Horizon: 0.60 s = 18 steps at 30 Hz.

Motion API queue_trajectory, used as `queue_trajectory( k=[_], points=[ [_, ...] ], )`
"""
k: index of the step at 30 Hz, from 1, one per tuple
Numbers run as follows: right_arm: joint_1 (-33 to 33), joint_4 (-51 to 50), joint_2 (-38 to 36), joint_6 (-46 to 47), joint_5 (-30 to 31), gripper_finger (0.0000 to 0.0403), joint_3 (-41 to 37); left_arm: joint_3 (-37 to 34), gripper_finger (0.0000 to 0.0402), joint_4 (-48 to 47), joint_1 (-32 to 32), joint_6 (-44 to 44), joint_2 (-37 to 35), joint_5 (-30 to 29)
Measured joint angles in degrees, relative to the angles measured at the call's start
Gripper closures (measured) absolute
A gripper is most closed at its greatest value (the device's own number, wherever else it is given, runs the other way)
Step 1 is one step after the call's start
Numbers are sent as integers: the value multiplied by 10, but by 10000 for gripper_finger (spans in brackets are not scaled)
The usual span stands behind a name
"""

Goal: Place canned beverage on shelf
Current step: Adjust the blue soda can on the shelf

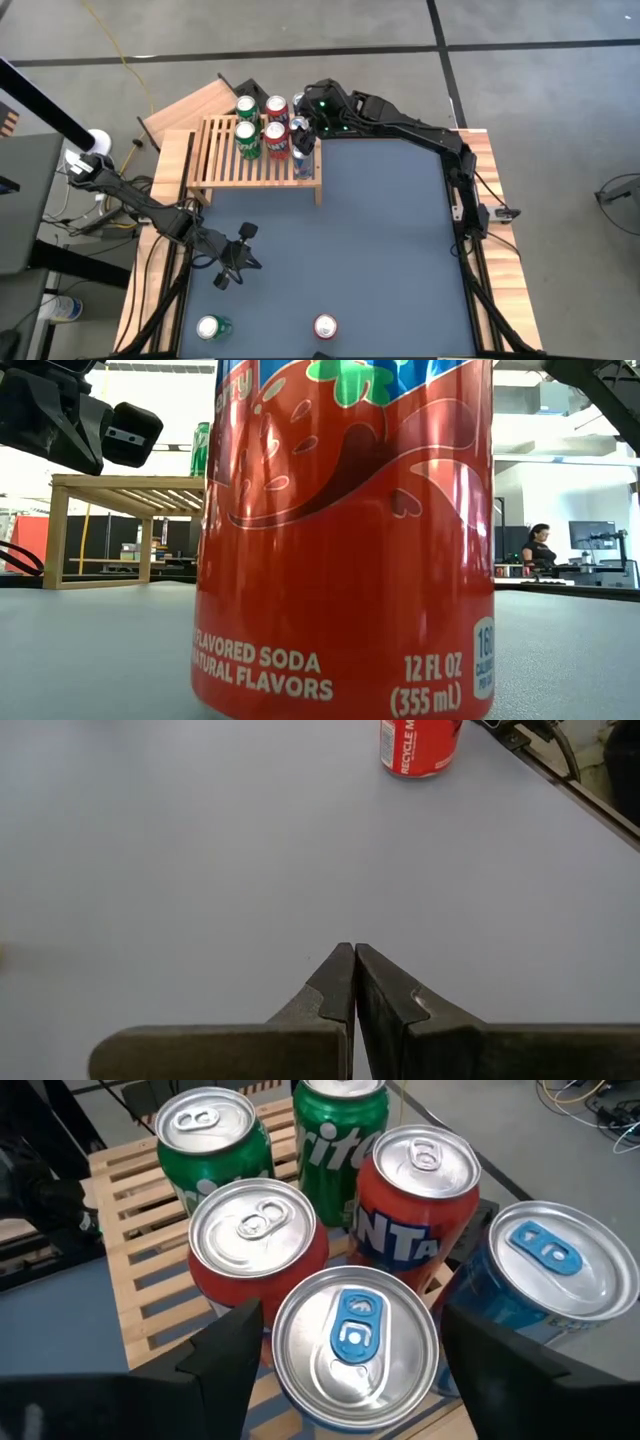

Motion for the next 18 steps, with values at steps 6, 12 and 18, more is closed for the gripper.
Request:
queue_trajectory(
  k=[6, 12, 18],
  points=[
    [-1, -5, 0, 0, 0, 128, 0, 0, 401, 0, 0, 1, 0, 0],
    [-1, -10, 0, -1, 0, 156, 0, 0, 401, -1, 0, 1, 0, 0],
    [-1, -11, 0, -1, 0, 188, 0, 0, 402, -1, 0, 0, 0, 0]
  ],
)
